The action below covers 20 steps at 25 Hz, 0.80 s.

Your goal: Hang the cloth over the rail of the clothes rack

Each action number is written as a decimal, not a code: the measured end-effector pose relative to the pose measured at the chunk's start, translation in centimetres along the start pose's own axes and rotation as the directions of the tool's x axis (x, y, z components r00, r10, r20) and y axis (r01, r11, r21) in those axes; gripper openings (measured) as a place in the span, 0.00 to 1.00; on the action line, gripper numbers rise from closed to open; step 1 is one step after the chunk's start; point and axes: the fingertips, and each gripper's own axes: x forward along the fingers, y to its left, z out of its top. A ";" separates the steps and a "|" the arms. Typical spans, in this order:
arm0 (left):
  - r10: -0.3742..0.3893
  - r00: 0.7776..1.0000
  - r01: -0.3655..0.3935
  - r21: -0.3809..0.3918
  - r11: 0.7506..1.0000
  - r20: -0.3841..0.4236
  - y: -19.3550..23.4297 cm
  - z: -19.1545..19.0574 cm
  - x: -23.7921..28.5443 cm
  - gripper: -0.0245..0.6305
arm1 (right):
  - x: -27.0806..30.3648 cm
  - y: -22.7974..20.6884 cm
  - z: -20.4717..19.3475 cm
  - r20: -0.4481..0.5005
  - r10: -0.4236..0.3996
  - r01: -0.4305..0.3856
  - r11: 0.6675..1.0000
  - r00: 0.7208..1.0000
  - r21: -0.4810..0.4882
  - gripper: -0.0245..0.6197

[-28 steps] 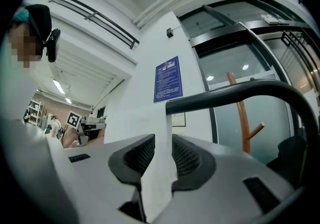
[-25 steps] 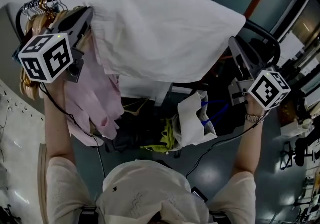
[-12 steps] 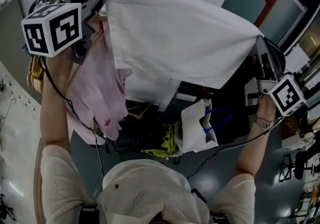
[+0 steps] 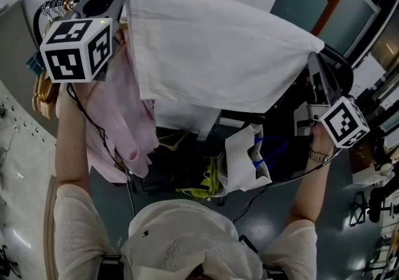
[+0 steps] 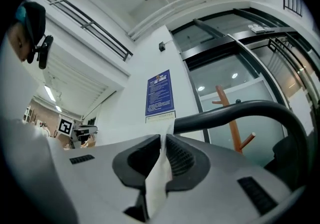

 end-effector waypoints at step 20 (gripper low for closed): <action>-0.161 0.947 0.196 -0.102 0.975 0.278 -13.0 -6.3 -9.6 0.06 | -8.0 7.1 -10.5 0.068 0.028 -0.015 0.982 0.997 -0.191 0.07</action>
